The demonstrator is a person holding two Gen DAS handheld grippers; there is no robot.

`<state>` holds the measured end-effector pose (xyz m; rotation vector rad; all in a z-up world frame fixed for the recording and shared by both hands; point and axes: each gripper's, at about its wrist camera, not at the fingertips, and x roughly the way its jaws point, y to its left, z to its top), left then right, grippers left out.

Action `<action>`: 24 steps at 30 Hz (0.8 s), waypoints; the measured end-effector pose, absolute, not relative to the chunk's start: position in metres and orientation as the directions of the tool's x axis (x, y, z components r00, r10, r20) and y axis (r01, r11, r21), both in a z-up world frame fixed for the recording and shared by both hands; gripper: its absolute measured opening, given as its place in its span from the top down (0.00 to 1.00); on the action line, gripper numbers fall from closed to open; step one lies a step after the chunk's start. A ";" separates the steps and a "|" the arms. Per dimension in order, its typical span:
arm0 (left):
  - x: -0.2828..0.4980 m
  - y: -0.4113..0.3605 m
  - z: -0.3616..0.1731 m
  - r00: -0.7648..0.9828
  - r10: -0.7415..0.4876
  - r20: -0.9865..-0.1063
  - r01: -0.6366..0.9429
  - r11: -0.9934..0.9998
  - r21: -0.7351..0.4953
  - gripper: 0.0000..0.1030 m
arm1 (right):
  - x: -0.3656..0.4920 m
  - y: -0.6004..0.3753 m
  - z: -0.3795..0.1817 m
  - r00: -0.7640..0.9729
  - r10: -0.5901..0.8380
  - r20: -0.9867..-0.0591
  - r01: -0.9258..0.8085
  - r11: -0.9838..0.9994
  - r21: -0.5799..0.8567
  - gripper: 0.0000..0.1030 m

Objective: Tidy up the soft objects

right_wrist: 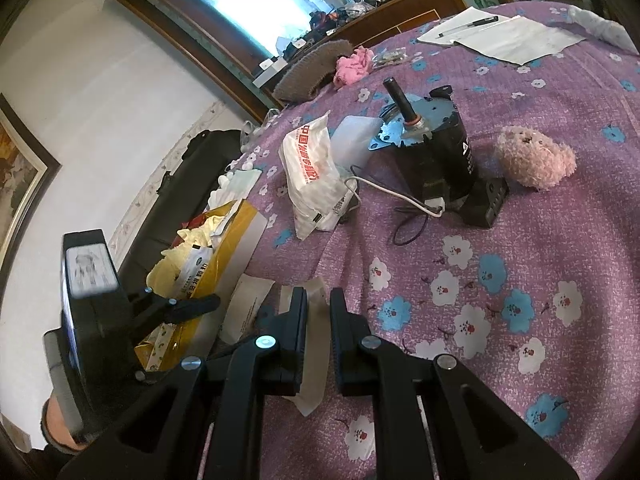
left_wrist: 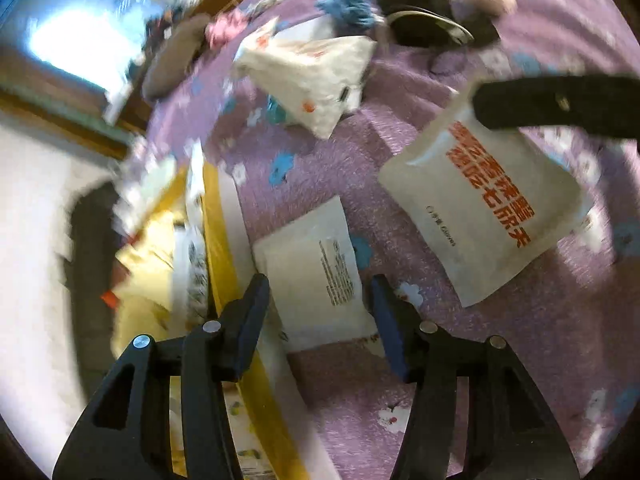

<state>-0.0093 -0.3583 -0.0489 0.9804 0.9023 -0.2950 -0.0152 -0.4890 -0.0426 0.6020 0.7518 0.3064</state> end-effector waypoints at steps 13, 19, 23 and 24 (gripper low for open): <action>0.001 -0.299 -0.013 0.667 0.043 -0.744 0.493 0.723 0.484 0.98 | -0.014 -0.489 -0.045 0.689 0.468 -0.553 -0.044 0.790 0.612 0.91; -0.002 -0.274 0.012 0.605 -0.110 -0.789 0.514 0.810 0.281 0.98 | -0.013 -0.488 -0.046 0.688 0.464 -0.558 -0.037 0.790 0.612 0.91; -0.005 -0.270 0.022 0.557 -0.193 -0.808 0.540 0.823 0.176 0.98 | -0.013 -0.487 -0.046 0.687 0.465 -0.558 -0.038 0.790 0.612 0.91; -0.005 -0.272 0.021 0.549 -0.198 -0.812 0.545 0.822 0.168 0.98 | -0.012 -0.487 -0.046 0.686 0.467 -0.558 -0.040 0.790 0.612 0.91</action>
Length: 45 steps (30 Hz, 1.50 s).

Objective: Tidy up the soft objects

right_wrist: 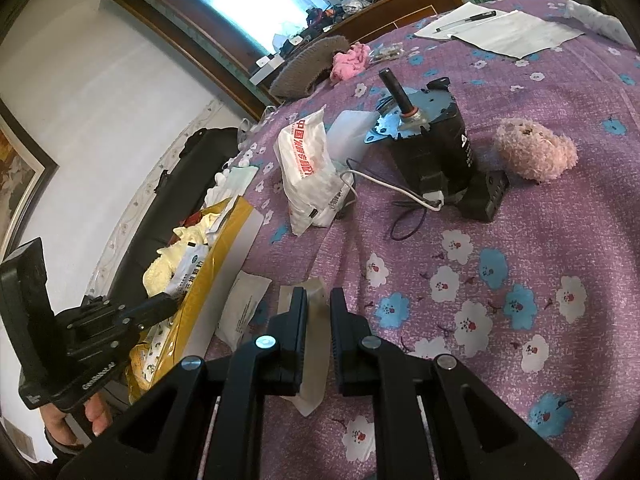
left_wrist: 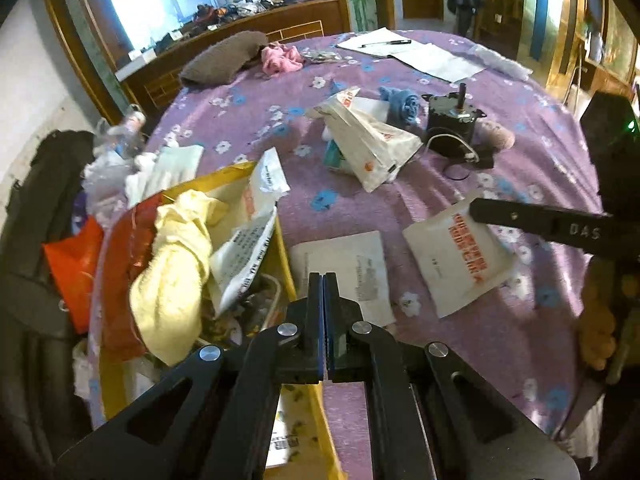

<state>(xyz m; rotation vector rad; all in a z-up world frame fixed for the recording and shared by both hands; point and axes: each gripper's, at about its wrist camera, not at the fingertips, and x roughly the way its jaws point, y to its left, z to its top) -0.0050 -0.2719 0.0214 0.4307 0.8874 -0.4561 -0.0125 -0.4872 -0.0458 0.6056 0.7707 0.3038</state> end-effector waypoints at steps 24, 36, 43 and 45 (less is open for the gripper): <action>0.158 -0.344 0.016 0.316 -0.446 -0.837 0.428 0.855 -0.294 0.39 | -0.016 -0.486 -0.042 0.701 0.448 -0.555 -0.044 0.804 0.594 0.91; 0.175 -0.357 -0.023 0.263 -0.359 -0.895 0.395 0.887 -0.240 0.54 | -0.012 -0.489 -0.046 0.692 0.446 -0.568 -0.028 0.802 0.597 0.90; 0.158 -0.335 0.000 0.258 -0.428 -0.866 0.390 0.867 -0.312 0.58 | -0.015 -0.488 -0.043 0.704 0.445 -0.553 -0.046 0.806 0.590 0.91; 0.146 -0.324 0.011 0.260 -0.463 -0.848 0.394 0.852 -0.344 0.58 | -0.017 -0.488 -0.040 0.716 0.442 -0.541 -0.054 0.807 0.589 0.92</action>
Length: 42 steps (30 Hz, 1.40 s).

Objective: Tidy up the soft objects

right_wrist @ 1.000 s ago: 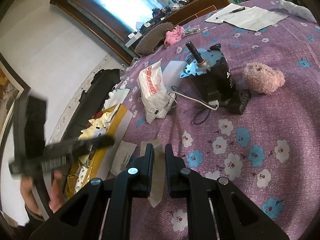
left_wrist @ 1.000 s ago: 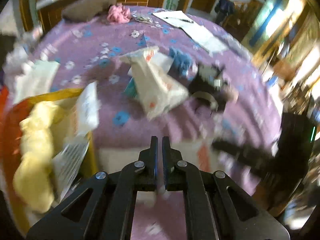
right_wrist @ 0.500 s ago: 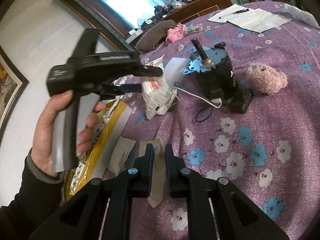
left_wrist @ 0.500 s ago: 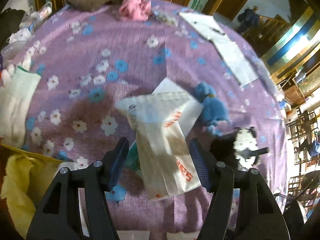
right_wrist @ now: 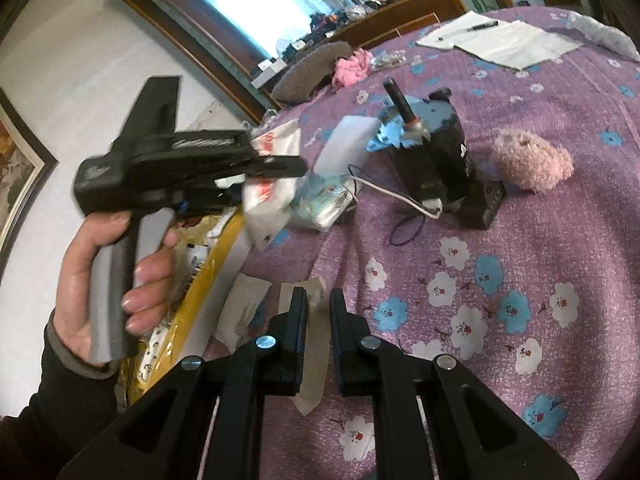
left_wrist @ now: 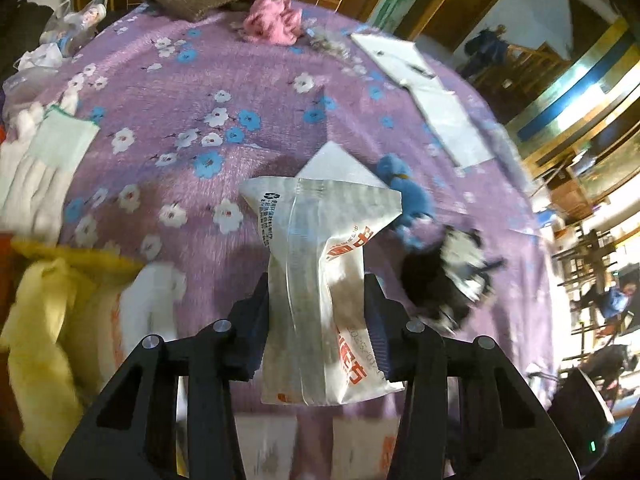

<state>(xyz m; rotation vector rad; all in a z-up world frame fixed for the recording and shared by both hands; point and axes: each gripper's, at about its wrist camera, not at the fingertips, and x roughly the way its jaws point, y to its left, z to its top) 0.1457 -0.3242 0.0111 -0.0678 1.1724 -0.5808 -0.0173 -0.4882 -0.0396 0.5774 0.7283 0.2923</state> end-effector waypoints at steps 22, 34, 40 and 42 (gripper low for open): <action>0.006 -0.181 0.078 0.400 -0.677 -0.618 0.439 0.733 -0.519 0.58 | -0.048 -0.457 0.025 0.804 0.421 -0.421 -0.130 0.814 0.565 0.92; 0.006 -0.102 0.086 0.505 -0.594 -0.626 0.358 0.804 -0.474 0.58 | -0.035 -0.392 0.064 0.752 0.575 -0.321 -0.312 0.740 0.596 0.92; 0.014 -0.084 0.068 0.491 -0.544 -0.681 0.333 0.839 -0.430 0.58 | -0.005 -0.354 0.046 0.692 0.625 -0.362 -0.329 0.719 0.612 0.92; 0.017 -0.081 0.059 0.478 -0.534 -0.698 0.328 0.845 -0.422 0.58 | 0.002 -0.342 0.034 0.675 0.629 -0.385 -0.321 0.721 0.615 0.92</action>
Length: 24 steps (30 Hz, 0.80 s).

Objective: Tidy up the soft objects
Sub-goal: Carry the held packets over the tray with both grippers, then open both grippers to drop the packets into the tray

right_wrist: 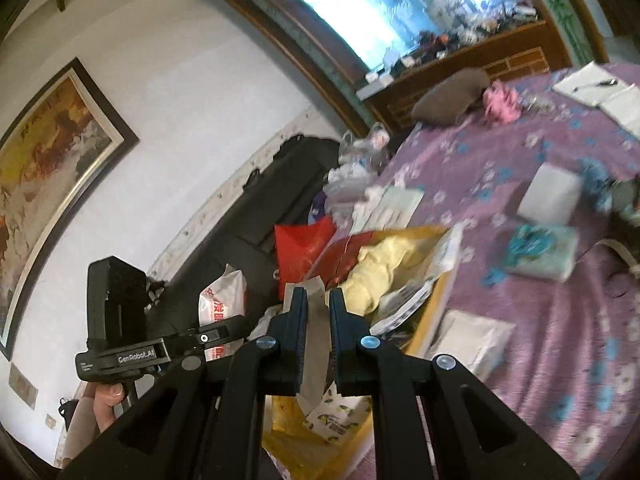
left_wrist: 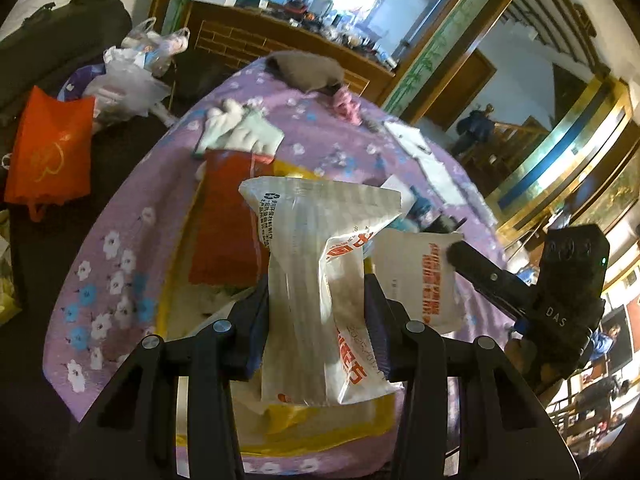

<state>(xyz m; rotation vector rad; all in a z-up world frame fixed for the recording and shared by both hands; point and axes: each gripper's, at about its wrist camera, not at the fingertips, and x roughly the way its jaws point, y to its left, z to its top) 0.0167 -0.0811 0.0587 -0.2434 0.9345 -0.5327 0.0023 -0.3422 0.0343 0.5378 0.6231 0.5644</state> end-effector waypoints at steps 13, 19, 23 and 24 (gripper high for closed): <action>0.037 -0.074 0.003 0.382 -0.542 -0.749 0.257 0.840 -0.477 0.49 | 0.020 -0.313 -0.005 0.634 0.605 -0.482 -0.272 0.758 0.593 0.88; 0.037 -0.074 -0.001 0.376 -0.566 -0.734 0.238 0.824 -0.514 0.34 | 0.020 -0.309 -0.009 0.596 0.621 -0.510 -0.282 0.756 0.591 0.88; 0.036 -0.063 0.004 0.411 -0.586 -0.698 0.188 0.804 -0.564 0.34 | 0.012 -0.314 -0.007 0.594 0.629 -0.502 -0.285 0.748 0.600 0.62; 0.034 -0.060 0.008 0.433 -0.579 -0.691 0.175 0.806 -0.566 0.33 | 0.008 -0.317 -0.004 0.606 0.627 -0.490 -0.290 0.747 0.598 0.55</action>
